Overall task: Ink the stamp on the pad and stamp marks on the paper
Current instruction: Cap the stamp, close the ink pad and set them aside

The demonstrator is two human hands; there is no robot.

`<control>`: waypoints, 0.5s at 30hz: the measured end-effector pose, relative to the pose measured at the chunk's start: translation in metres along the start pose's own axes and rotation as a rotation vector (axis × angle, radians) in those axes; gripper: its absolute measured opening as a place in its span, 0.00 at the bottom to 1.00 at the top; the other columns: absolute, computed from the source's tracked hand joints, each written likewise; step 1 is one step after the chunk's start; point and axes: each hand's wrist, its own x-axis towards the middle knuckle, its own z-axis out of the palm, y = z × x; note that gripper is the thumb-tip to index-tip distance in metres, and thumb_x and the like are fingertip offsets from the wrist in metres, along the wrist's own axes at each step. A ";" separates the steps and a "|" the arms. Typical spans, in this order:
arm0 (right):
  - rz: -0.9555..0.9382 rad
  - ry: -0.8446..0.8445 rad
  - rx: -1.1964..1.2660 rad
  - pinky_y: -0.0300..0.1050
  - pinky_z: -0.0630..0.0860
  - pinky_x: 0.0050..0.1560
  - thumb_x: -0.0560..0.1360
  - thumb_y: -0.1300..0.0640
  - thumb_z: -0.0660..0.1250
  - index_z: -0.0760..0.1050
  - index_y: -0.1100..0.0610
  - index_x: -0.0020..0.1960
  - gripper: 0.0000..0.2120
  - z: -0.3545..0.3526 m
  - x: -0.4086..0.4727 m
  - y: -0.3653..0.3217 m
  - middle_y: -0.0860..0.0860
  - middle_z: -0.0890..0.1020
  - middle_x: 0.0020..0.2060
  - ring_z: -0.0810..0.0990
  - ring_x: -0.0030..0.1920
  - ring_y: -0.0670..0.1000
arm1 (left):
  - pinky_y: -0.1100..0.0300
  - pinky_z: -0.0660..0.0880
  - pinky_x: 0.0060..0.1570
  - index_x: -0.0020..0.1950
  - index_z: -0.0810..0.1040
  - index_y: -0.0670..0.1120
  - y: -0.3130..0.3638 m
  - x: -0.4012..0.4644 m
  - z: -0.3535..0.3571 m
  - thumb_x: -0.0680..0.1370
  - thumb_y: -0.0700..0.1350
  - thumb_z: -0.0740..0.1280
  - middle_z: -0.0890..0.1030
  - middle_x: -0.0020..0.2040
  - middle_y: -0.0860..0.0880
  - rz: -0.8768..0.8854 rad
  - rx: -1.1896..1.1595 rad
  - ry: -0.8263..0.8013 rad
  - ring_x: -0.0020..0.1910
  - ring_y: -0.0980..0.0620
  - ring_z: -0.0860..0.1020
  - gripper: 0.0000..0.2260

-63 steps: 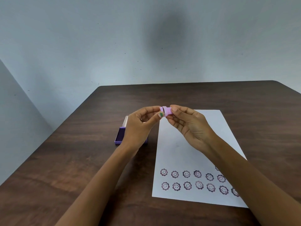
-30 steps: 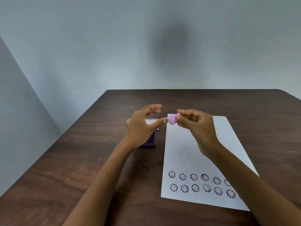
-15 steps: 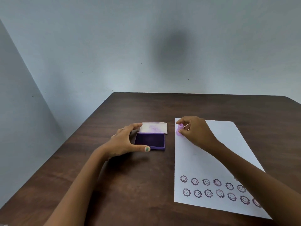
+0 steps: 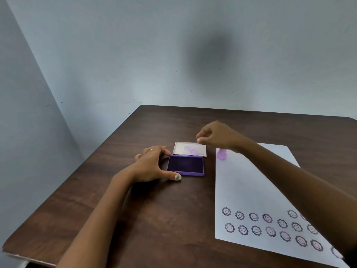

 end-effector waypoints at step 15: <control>0.010 0.051 -0.387 0.50 0.78 0.46 0.74 0.62 0.65 0.78 0.62 0.45 0.04 0.029 0.032 0.008 0.58 0.83 0.44 0.80 0.43 0.55 | 0.58 0.55 0.60 0.61 0.67 0.56 0.000 0.001 0.001 0.65 0.64 0.73 0.68 0.69 0.54 0.000 0.020 0.020 0.69 0.53 0.61 0.30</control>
